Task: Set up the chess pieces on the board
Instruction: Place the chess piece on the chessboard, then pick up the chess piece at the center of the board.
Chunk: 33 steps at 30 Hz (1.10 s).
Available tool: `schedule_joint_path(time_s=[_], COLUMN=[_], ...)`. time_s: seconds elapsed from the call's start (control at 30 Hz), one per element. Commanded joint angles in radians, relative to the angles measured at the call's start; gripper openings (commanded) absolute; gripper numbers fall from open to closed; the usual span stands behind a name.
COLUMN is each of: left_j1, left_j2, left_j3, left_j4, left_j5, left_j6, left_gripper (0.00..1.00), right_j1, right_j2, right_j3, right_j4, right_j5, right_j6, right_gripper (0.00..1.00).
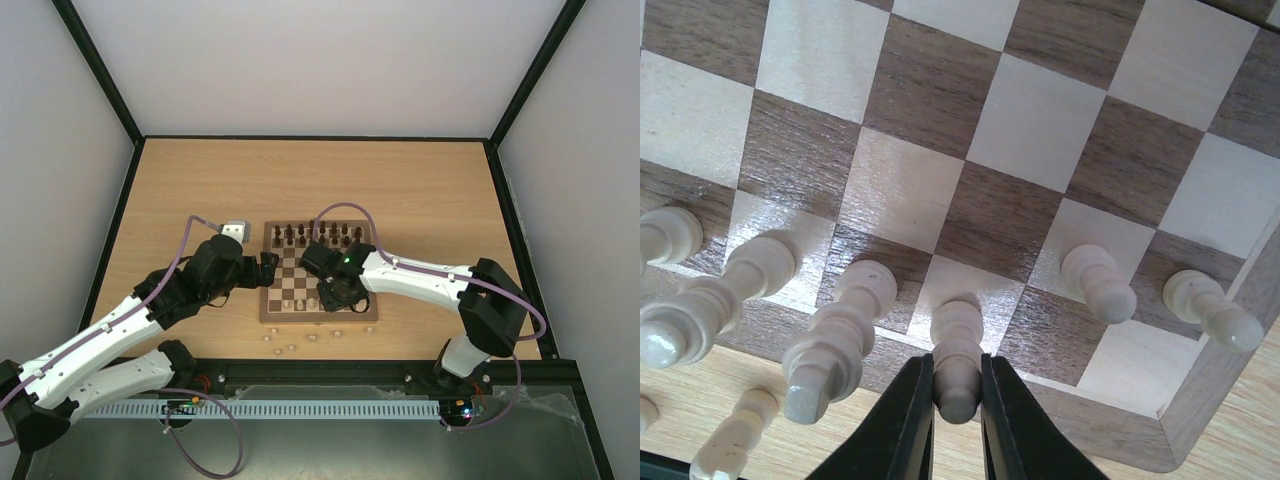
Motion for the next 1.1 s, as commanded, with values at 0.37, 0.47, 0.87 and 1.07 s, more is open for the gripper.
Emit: schedule_joint_path(time_s=[0.37, 0.47, 0.87, 1.07], left_j1=[0.008, 0.008, 0.009, 0.009], left_j2=[-0.007, -0.009, -0.015, -0.007], left_j3=[0.009, 0.009, 0.008, 0.012], left_j4=[-0.008, -0.008, -0.003, 0.007], left_j5=[-0.007, -0.005, 0.010, 0.029], left_j6=[-0.006, -0.005, 0.005, 0.020], left_gripper=[0.99, 0.99, 0.99, 0.99], right_j1=[0.013, 0.014, -0.276, -0.518], right_j2=[-0.018, -0.060, -0.298, -0.245], right_j3=[0.026, 0.027, -0.067, -0.124], right_j4=[-0.046, -0.065, -0.068, -0.005], right_j5=[0.026, 0.054, 0.099, 0.024], right_j6=[-0.003, 0.008, -0.009, -0.118], right_gripper=[0.29, 0.33, 0.46, 0.48])
